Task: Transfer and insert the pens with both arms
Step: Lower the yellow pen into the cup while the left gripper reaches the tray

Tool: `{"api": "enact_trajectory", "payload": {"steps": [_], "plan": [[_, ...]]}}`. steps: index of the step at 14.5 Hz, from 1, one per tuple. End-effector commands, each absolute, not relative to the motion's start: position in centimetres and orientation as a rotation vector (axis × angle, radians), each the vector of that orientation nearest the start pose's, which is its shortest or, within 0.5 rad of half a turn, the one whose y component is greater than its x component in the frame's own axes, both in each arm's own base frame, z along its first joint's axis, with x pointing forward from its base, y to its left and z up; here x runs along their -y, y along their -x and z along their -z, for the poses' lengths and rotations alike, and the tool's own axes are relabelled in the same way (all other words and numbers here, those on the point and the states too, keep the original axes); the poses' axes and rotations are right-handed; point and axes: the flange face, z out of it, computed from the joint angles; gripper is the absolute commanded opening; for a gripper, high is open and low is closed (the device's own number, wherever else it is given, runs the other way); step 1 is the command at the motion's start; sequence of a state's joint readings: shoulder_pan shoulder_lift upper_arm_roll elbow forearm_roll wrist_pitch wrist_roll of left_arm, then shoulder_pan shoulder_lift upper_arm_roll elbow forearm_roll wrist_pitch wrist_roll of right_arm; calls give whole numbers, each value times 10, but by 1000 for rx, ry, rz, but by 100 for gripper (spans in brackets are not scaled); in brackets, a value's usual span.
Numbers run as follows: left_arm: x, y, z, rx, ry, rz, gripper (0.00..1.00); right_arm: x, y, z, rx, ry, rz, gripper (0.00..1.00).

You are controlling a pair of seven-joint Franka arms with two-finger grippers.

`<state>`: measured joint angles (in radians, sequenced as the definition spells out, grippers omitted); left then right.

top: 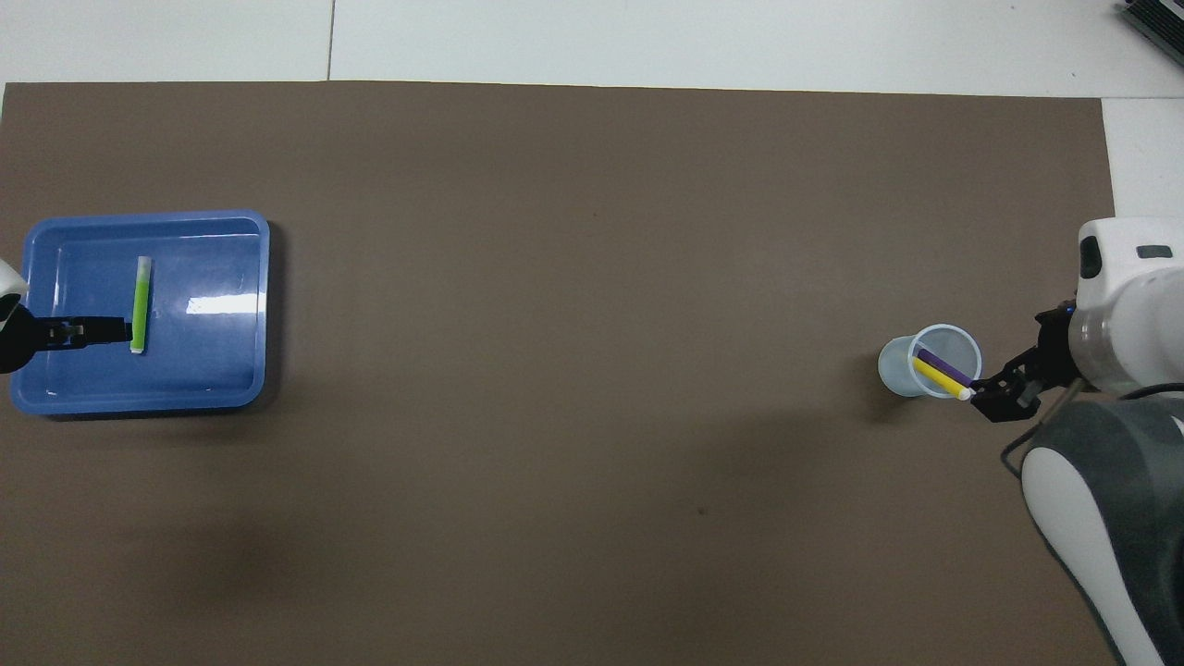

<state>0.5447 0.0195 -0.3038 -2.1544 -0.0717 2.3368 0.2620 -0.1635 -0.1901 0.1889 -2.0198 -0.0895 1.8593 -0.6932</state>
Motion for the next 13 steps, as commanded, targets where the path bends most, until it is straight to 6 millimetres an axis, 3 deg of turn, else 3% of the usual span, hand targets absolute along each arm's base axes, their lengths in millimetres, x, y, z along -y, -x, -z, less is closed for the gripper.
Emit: {"api": "enact_trajectory", "payload": {"steps": [1,5,7,11,13], "plan": [[-138,-548,-394,23,3133,324,84,-19,-501,-564,1063,3027,-43,100],[-142,-557,-376,29,3139,355,84,-39,-493,-588,829,2976,-74,100],[-144,-560,-369,35,3138,375,84,-59,-484,-587,685,2989,-98,100],[-150,-573,-363,3,3117,407,84,-77,-476,-580,392,3016,-151,100],[-157,-582,-358,-11,3106,421,84,-87,-474,-576,107,2949,-165,100]]}}
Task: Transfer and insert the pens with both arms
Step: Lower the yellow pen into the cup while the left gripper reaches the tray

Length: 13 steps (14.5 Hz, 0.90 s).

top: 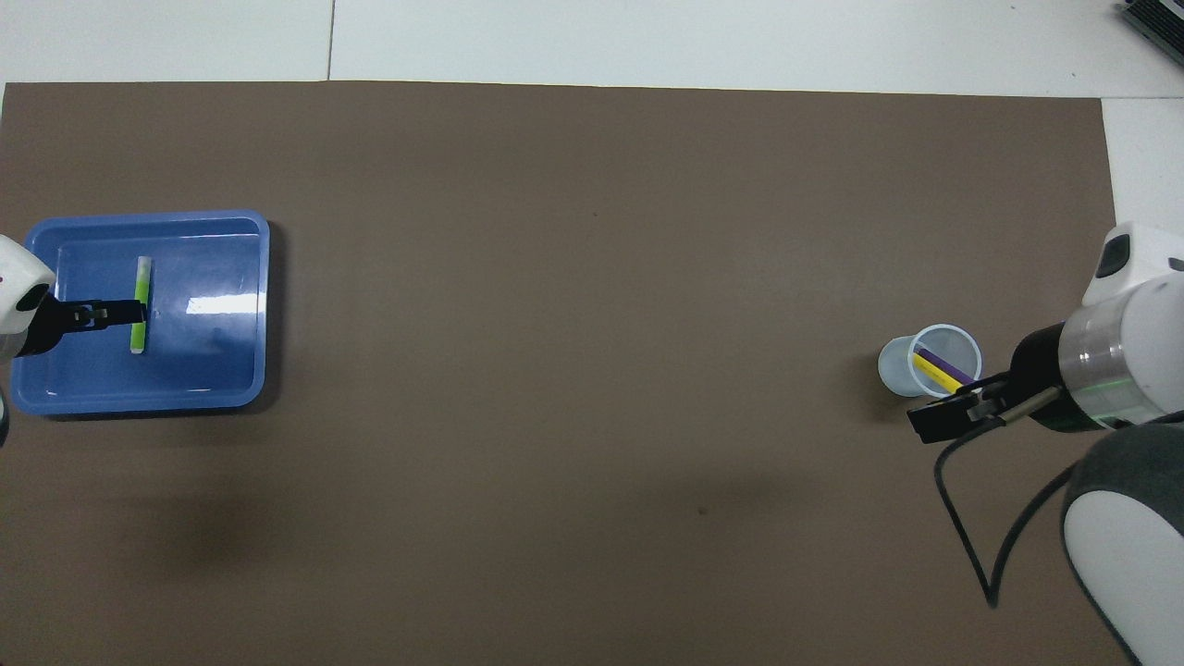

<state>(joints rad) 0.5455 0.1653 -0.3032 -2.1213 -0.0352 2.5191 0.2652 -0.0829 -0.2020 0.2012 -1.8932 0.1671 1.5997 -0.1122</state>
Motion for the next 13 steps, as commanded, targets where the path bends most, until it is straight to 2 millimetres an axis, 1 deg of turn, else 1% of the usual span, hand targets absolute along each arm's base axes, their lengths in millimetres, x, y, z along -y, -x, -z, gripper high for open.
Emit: {"api": "enact_trajectory", "payload": {"steps": [1,2,3,5,6,10,13], "plan": [[-166,-585,-354,-8,3097,426,83,-91,-475,-577,-9,2929,-167,100],[-168,-589,-350,-9,3098,434,83,-92,-476,-576,-56,2922,-151,100],[-170,-593,-342,-5,3101,446,83,-92,-477,-572,-66,2922,-147,100],[-171,-596,-331,15,3101,475,83,-92,-480,-574,-77,2912,-117,100],[-169,-597,-329,21,3105,474,83,-92,-481,-571,-90,2905,-109,100],[-155,-599,-324,84,3121,465,83,-91,-481,-570,-98,2895,-108,100],[-152,-601,-323,82,3124,466,81,-91,-481,-570,-98,2895,-108,100]]}}
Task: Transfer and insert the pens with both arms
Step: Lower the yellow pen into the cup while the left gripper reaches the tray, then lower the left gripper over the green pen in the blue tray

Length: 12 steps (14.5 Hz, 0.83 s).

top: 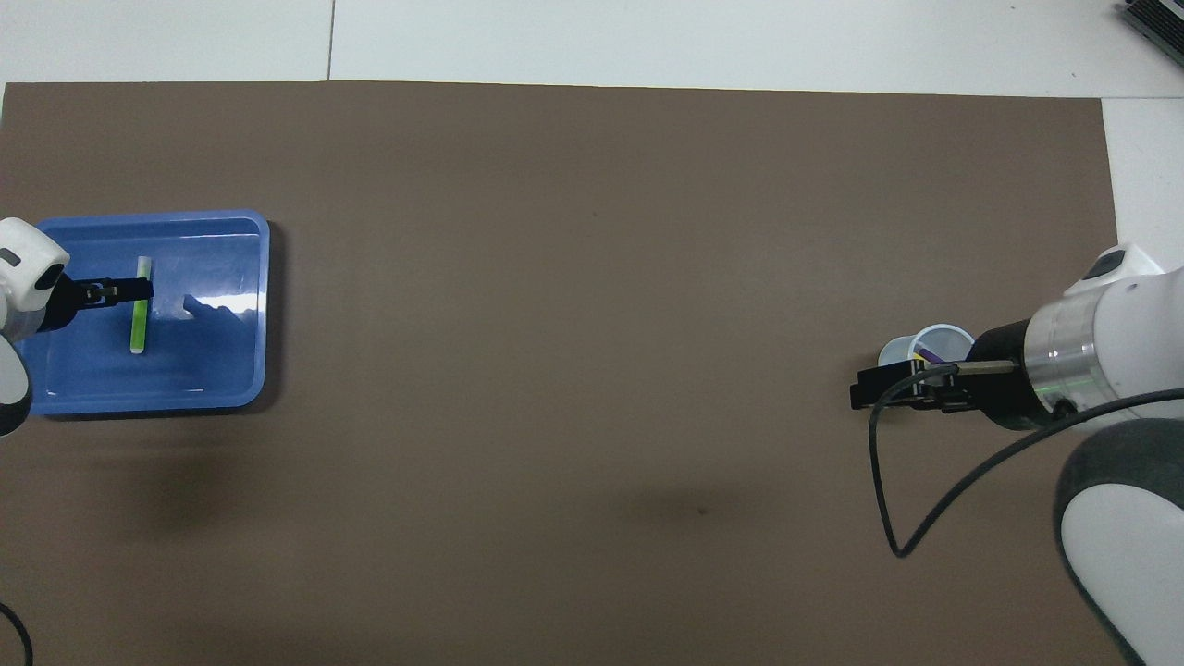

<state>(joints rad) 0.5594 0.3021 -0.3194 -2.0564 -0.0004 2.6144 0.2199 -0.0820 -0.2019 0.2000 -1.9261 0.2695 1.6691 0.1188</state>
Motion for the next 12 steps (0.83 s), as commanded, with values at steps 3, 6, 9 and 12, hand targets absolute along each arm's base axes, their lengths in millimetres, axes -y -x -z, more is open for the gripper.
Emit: {"api": "enact_trajectory", "payload": {"steps": [3,6,9,12], "plan": [[-152,-601,-316,85,3131,455,80,-91,-481,-570,-97,2895,-113,100],[-153,-603,-310,91,3129,474,80,-91,-481,-570,-99,2895,-112,100],[-153,-603,-304,96,3133,477,80,-91,-480,-570,-96,2895,-119,100],[-154,-604,-296,114,3138,478,78,-92,-479,-570,-89,2896,-134,100]]}}
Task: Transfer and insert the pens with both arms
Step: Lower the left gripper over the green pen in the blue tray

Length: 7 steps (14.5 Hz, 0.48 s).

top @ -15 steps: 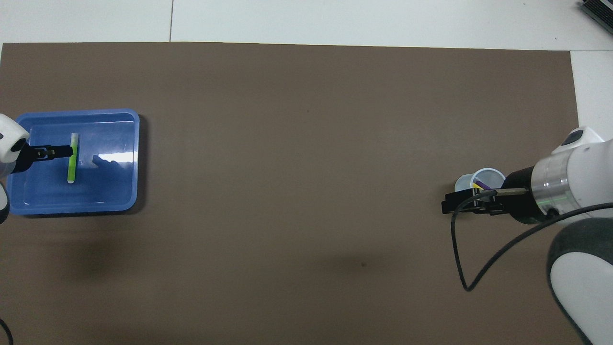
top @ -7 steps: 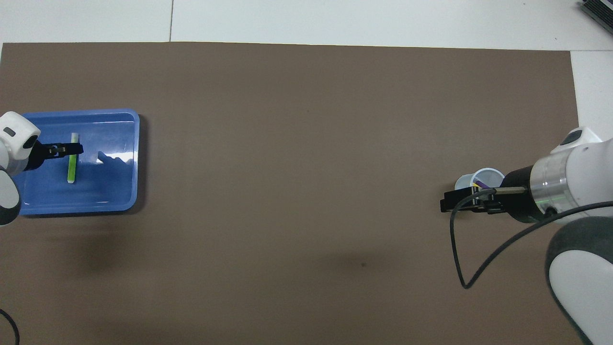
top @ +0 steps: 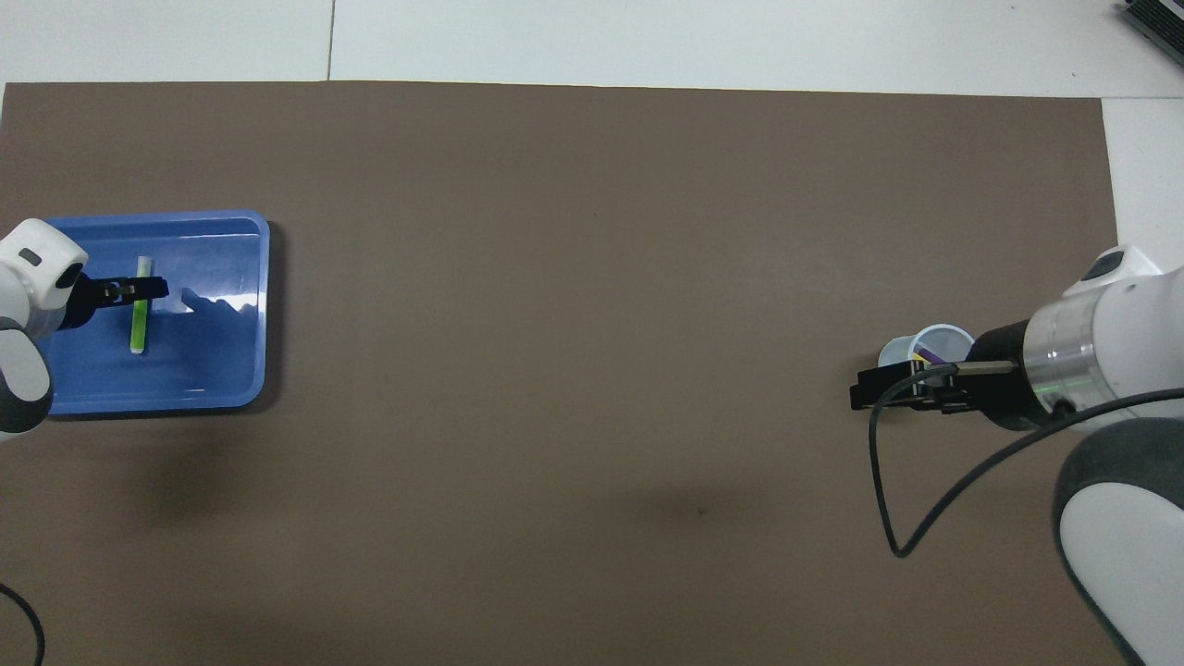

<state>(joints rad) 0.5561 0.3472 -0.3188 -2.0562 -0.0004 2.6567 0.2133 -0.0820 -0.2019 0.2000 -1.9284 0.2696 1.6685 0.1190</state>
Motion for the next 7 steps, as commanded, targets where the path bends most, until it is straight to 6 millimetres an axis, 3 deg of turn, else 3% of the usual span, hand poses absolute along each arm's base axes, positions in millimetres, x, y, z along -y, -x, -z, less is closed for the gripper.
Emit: {"api": "enact_trajectory", "payload": {"steps": [1,7], "plan": [[-153,-605,-296,124,3139,481,78,-92,-478,-569,-86,2896,-141,100],[-151,-601,-290,145,3147,458,77,-91,-479,-569,-82,2894,-140,100]]}}
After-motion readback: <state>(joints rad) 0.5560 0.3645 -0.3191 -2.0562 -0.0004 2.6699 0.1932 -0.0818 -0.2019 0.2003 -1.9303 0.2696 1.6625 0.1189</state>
